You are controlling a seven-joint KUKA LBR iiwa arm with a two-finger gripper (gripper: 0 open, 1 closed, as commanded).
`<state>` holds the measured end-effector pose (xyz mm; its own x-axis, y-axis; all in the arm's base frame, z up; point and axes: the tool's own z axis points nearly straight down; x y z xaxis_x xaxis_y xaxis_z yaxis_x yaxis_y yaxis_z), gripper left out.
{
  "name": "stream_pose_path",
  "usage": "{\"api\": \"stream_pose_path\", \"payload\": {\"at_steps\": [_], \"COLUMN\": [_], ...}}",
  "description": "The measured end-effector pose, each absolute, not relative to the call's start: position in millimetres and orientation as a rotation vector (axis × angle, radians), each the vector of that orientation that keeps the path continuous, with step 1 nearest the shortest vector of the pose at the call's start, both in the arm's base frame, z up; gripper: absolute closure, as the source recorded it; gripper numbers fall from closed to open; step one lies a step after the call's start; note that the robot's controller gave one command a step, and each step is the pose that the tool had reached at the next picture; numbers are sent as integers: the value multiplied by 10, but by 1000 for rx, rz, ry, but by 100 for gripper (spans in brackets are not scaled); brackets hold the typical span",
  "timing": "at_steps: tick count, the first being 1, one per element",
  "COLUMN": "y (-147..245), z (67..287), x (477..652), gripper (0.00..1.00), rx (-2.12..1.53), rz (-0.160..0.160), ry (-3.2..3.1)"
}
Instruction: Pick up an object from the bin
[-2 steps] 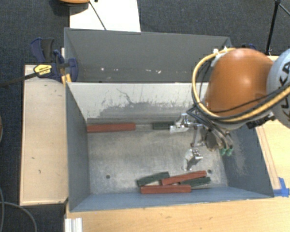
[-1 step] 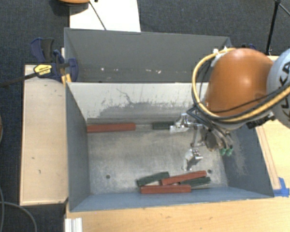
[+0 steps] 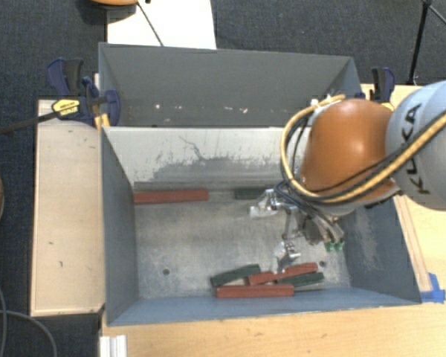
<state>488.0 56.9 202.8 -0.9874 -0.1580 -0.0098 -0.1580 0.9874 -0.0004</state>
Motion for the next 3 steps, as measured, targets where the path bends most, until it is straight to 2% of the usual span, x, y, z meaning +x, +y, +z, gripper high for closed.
{"api": "stream_pose_path", "payload": {"at_steps": [1,2,3], "y": [528,536,536], "z": [1343,807,807], "x": [4933,4898,4898], "gripper": [0,100,100], "rx": [-228,-507,-507], "rz": [1,-1,-1], "ry": [3126,3078,3078]}}
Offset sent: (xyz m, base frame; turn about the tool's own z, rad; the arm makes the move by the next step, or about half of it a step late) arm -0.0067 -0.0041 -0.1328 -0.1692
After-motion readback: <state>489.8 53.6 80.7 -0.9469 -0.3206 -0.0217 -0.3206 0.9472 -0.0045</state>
